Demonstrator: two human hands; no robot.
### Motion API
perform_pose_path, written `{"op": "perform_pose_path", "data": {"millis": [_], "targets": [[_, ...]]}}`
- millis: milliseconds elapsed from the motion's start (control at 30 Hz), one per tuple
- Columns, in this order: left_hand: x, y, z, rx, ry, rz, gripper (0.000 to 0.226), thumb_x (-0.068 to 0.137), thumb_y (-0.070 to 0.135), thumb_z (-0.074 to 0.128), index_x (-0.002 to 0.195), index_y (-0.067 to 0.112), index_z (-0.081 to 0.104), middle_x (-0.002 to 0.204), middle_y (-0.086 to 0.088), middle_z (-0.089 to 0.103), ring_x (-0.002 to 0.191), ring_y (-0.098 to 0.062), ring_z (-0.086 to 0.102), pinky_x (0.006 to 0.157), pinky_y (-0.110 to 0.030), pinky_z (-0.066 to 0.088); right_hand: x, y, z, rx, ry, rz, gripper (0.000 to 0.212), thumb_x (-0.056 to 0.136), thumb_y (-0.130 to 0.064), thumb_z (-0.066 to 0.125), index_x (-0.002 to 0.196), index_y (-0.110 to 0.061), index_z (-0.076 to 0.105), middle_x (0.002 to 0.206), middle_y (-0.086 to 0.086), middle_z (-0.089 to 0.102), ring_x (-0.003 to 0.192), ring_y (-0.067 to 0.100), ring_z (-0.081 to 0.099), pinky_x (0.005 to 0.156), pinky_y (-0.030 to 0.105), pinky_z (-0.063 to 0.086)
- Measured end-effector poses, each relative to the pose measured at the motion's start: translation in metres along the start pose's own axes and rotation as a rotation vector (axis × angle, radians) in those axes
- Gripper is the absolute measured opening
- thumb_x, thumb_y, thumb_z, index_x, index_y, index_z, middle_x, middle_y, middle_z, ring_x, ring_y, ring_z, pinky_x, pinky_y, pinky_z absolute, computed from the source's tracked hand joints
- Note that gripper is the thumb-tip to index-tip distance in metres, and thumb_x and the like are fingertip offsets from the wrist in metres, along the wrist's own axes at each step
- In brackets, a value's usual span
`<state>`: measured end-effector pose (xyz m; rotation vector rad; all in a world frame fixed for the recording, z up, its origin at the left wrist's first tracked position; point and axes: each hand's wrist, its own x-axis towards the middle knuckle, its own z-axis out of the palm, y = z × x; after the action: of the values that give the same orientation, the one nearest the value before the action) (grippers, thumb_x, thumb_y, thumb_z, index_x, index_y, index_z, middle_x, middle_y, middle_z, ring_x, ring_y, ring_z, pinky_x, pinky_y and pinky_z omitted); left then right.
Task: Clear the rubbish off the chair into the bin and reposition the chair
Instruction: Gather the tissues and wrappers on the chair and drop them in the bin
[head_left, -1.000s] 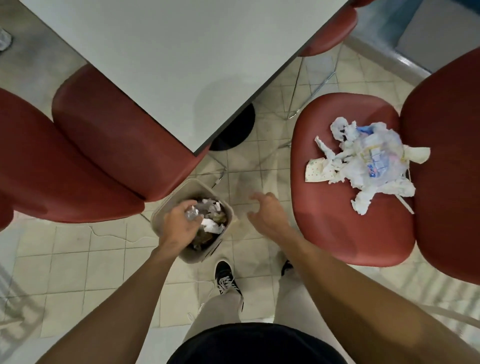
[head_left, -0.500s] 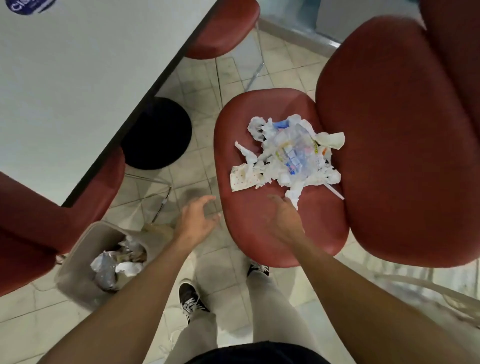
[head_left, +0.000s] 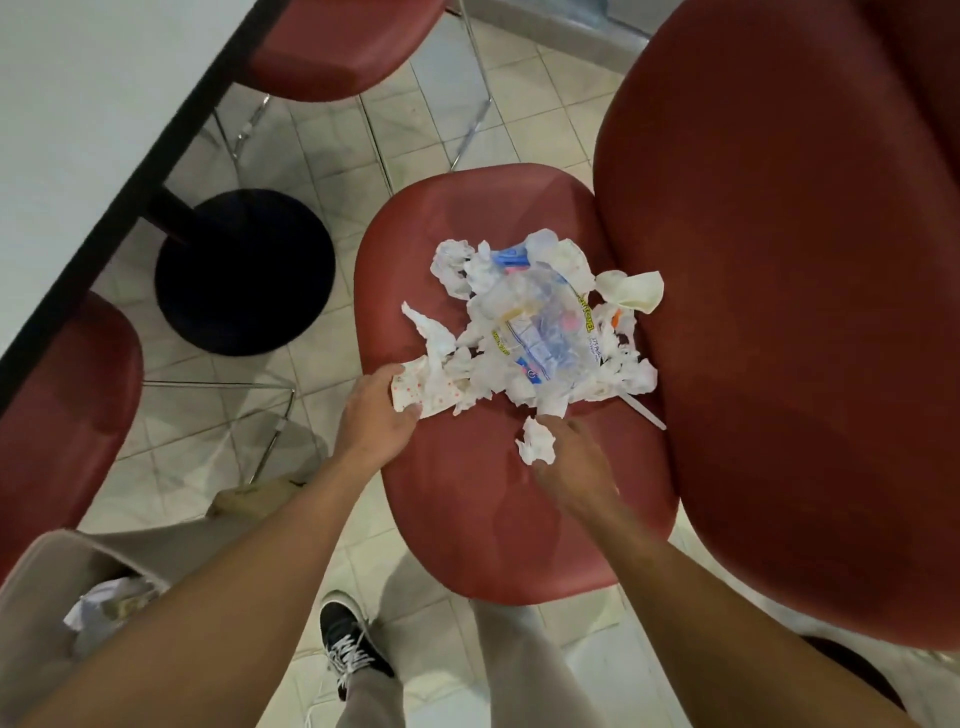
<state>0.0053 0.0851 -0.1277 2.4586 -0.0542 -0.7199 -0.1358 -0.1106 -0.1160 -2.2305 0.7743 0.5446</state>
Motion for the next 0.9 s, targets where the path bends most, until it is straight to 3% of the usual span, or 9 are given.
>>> {"op": "perform_pose_path", "data": {"millis": [133, 233, 367, 467, 600, 667, 767, 900], "targets": [[0.031, -0.004, 0.016, -0.002, 0.028, -0.12, 0.062, 0.082, 0.015, 0.067, 0.138, 0.024, 0.042, 0.133, -0.011, 0.046, 0.123, -0.028, 0.047, 0.105, -0.036, 0.04, 0.021, 0.015, 0.015, -0.012, -0.041, -0.005, 0.041, 0.093, -0.027, 0.055, 0.133, -0.025, 0.048, 0.126, 0.008, 0.045, 0.109, 0.025, 0.053, 0.08, 0.028, 0.042], [0.043, -0.009, 0.028, 0.023, -0.001, -0.13, 0.064, 0.083, 0.011, 0.067, 0.14, 0.026, 0.041, 0.133, -0.013, 0.043, 0.125, -0.028, 0.043, 0.105, -0.033, 0.034, 0.033, 0.023, 0.028, -0.001, -0.099, 0.04, 0.048, 0.095, -0.03, 0.053, 0.141, -0.029, 0.041, 0.139, 0.009, 0.035, 0.119, 0.027, 0.051, 0.09, 0.029, 0.041], [0.047, -0.02, 0.043, -0.004, -0.037, -0.113, 0.062, 0.083, 0.009, 0.068, 0.138, 0.027, 0.046, 0.13, -0.012, 0.046, 0.124, -0.027, 0.043, 0.105, -0.03, 0.032, 0.04, 0.032, 0.043, 0.007, -0.124, 0.086, 0.052, 0.091, -0.012, 0.053, 0.139, -0.029, 0.043, 0.137, 0.009, 0.034, 0.117, 0.029, 0.052, 0.097, 0.036, 0.045], [0.044, -0.022, 0.05, -0.03, -0.005, -0.129, 0.059, 0.083, 0.007, 0.068, 0.135, 0.028, 0.049, 0.125, -0.011, 0.049, 0.122, -0.026, 0.044, 0.104, -0.029, 0.032, 0.041, 0.037, 0.051, 0.017, -0.095, 0.074, 0.051, 0.088, -0.005, 0.052, 0.135, -0.026, 0.047, 0.13, 0.007, 0.042, 0.112, 0.026, 0.054, 0.09, 0.029, 0.044], [0.042, -0.026, 0.059, -0.085, 0.03, -0.135, 0.056, 0.079, 0.003, 0.066, 0.127, 0.028, 0.053, 0.109, -0.008, 0.058, 0.103, -0.025, 0.055, 0.092, -0.03, 0.043, 0.044, 0.035, 0.055, -0.014, -0.03, 0.031, 0.023, 0.092, -0.014, 0.053, 0.115, -0.016, 0.056, 0.107, 0.004, 0.054, 0.094, 0.025, 0.055, 0.073, 0.031, 0.04], [0.037, -0.028, 0.06, -0.146, 0.026, -0.164, 0.048, 0.08, -0.001, 0.062, 0.12, 0.026, 0.058, 0.095, -0.004, 0.06, 0.086, -0.017, 0.056, 0.075, -0.02, 0.044, 0.046, 0.033, 0.057, 0.011, -0.025, 0.023, 0.017, 0.089, -0.013, 0.054, 0.105, -0.015, 0.058, 0.098, 0.004, 0.059, 0.088, 0.024, 0.056, 0.07, 0.034, 0.044], [0.027, -0.035, 0.06, -0.185, 0.043, -0.2, 0.043, 0.083, -0.001, 0.057, 0.115, 0.027, 0.062, 0.083, -0.002, 0.059, 0.069, -0.009, 0.052, 0.054, -0.01, 0.036, 0.041, 0.03, 0.058, 0.05, -0.043, 0.045, 0.028, 0.084, -0.006, 0.056, 0.107, -0.02, 0.06, 0.098, 0.001, 0.063, 0.088, 0.022, 0.059, 0.073, 0.034, 0.049], [0.012, -0.04, 0.053, -0.196, 0.037, -0.204, 0.04, 0.085, 0.0, 0.054, 0.108, 0.032, 0.06, 0.072, -0.003, 0.056, 0.063, -0.01, 0.052, 0.052, -0.016, 0.038, 0.027, 0.024, 0.054, 0.091, -0.079, 0.062, 0.043, 0.082, -0.002, 0.056, 0.118, -0.026, 0.058, 0.11, -0.005, 0.06, 0.098, 0.018, 0.058, 0.08, 0.029, 0.047]]}}
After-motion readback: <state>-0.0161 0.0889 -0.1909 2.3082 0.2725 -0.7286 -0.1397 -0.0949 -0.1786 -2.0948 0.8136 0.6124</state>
